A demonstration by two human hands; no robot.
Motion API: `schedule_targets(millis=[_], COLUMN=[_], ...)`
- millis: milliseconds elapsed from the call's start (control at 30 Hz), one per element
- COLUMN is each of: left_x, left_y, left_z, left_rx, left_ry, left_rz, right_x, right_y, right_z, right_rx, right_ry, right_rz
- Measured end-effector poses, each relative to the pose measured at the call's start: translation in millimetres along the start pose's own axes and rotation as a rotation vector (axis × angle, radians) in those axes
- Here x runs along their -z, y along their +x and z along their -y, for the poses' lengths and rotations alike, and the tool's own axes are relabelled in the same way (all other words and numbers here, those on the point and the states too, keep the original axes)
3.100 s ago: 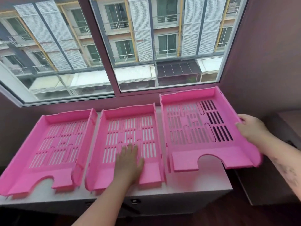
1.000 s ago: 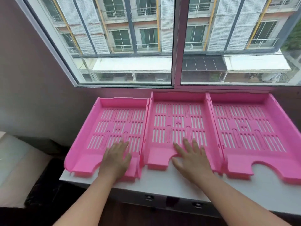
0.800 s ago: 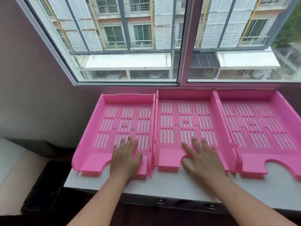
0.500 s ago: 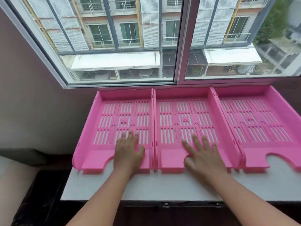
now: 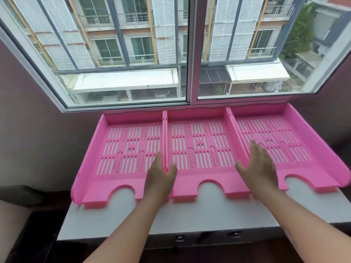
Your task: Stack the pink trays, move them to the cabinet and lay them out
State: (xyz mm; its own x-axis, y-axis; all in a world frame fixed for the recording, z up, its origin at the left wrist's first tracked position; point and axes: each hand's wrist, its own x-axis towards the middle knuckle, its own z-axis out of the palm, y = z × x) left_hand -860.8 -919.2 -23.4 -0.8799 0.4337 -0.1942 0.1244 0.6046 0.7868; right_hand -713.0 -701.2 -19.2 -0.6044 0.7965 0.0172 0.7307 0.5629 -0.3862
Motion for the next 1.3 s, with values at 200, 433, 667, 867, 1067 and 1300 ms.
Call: schedule_targets(millis=[200, 433, 667, 867, 1067, 1300], left_x=[-15.8, -16.7, -25.0, -36.6, -35.6, -16.5], left_y=[-9.9, -12.1, -31.9, -37.6, -37.4, -66.2], left_z=[2.9, -2.1, -3.6, -3.5, -7.7, 14.5], left_rx=[0.04, 0.05, 0.037, 0.057, 0.071, -0.092], left_ry=[-0.09, -0.112, 0.0, 0.039, 0.152, 0.529], left_rz=[-0.036, -0.027, -0.154, -0.155, -0.126, -0.178], right_x=[-21.4, -16.3, -10.2, -22.5, -17.7, 12.2], right_y=[-25.8, -21.8, -21.6, -26.2, -21.8, -35.7], right_z=[-18.3, -21.7, -37.0, -45.1, -50.8, -55.4], right_rx=[-0.192, -0.161, -0.091, -0.048, 0.01, 0.209], right_ry=[0.333, 0.418, 0.318, 0.282, 0.297, 0.149], right_rz=[0.078, 0.122, 0.177, 0.125, 0.214, 0.291])
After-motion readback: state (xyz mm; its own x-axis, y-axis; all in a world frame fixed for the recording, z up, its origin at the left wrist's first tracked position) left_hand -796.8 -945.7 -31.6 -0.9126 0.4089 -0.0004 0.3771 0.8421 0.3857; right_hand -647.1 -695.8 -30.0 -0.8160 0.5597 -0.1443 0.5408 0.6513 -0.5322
